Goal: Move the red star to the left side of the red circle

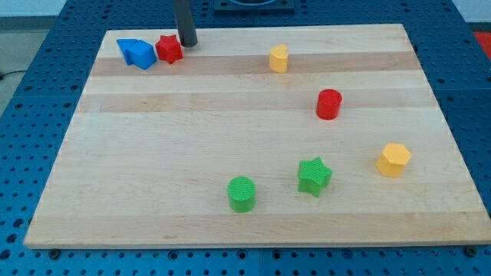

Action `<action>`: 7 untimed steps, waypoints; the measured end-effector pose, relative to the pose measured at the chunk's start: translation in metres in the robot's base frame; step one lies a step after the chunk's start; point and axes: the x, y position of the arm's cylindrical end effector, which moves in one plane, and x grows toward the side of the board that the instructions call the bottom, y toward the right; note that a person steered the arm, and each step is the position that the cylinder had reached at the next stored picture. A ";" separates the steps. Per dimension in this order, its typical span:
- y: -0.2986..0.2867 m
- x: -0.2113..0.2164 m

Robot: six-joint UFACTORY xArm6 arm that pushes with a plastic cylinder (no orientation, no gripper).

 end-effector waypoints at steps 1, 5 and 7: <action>-0.054 0.000; -0.032 0.021; -0.020 0.054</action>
